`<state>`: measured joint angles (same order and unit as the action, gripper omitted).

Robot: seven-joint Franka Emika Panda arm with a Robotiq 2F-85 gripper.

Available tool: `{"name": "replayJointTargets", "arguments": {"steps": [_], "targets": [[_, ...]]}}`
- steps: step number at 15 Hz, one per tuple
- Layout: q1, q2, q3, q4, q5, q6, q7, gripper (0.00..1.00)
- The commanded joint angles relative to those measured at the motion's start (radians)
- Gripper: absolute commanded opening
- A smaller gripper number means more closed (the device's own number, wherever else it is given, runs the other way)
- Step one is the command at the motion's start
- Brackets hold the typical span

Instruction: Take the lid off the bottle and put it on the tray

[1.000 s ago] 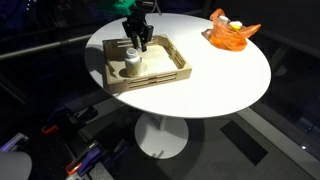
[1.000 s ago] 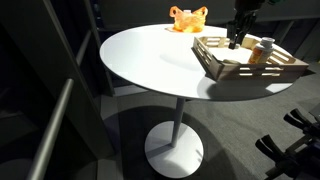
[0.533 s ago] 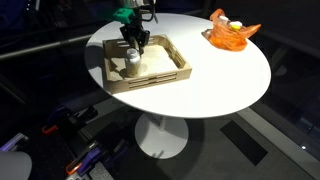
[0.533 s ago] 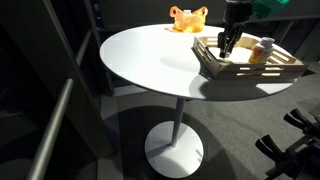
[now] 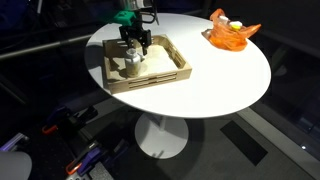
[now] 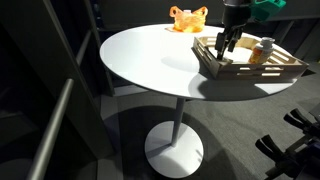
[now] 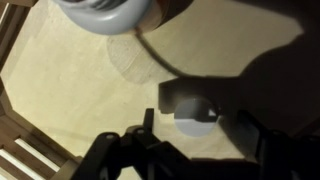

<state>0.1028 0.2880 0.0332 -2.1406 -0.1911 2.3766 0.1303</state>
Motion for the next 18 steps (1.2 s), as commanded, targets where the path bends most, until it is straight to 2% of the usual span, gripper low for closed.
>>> {"name": "replayJointTargets", "arguments": {"steps": [1,9,18], "targets": [[-0.004,-0.012,-0.008,0.021,-0.011,-0.016,-0.028,1.00],[-0.039,-0.088,-0.013,0.016,0.027,-0.113,-0.085,1.00],[-0.105,-0.249,-0.032,0.025,0.107,-0.398,-0.216,1.00]]}}
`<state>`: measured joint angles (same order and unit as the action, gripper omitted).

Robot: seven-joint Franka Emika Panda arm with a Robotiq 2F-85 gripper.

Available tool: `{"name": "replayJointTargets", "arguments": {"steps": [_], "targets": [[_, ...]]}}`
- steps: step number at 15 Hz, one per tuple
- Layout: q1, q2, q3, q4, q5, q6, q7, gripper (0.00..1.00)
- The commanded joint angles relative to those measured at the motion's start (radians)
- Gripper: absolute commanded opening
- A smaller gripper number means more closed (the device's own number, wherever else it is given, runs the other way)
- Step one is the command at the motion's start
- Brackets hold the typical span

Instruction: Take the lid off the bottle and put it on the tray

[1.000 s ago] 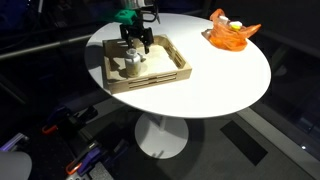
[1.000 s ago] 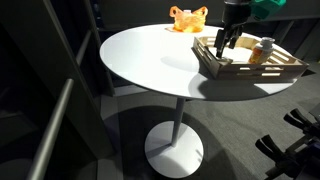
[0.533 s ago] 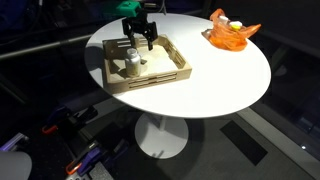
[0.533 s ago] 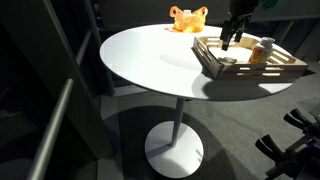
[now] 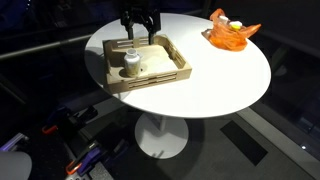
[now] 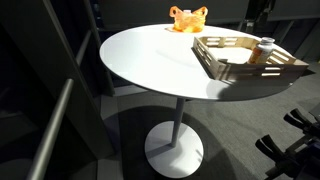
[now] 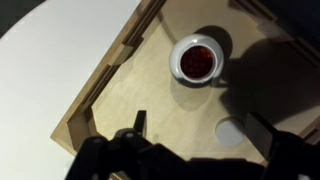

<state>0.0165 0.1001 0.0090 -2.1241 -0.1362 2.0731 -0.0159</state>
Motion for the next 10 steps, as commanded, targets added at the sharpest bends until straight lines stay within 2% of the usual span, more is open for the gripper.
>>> {"name": "replayJointTargets", "arguments": {"steps": [1,6,10], "targets": [[-0.024,-0.079,-0.012,0.012,0.063,-0.121,-0.081,1.00],[-0.041,-0.174,-0.035,0.051,0.085,-0.257,-0.077,1.00],[-0.045,-0.217,-0.044,0.086,0.082,-0.310,-0.055,1.00]]}}
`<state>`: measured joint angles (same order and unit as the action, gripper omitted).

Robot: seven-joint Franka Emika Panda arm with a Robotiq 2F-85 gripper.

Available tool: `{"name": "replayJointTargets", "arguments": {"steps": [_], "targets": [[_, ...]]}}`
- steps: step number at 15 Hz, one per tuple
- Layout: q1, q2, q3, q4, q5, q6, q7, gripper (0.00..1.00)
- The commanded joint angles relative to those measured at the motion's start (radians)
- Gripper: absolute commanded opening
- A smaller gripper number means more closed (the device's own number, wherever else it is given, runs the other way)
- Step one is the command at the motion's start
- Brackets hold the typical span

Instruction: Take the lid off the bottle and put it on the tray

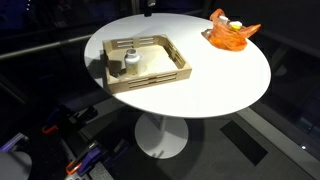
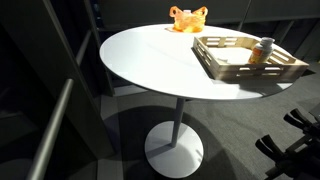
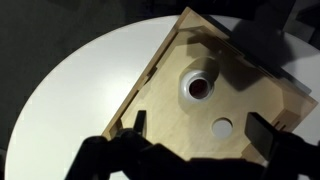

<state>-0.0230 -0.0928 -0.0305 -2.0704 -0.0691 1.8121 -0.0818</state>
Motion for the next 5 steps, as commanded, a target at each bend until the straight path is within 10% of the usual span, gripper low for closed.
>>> {"name": "replayJointTargets", "arguments": {"steps": [1,5], "targets": [[-0.006,-0.029,-0.006,0.036,0.018,-0.054,0.013,1.00],[-0.003,-0.021,-0.003,0.010,0.000,-0.021,0.002,1.00]]}}
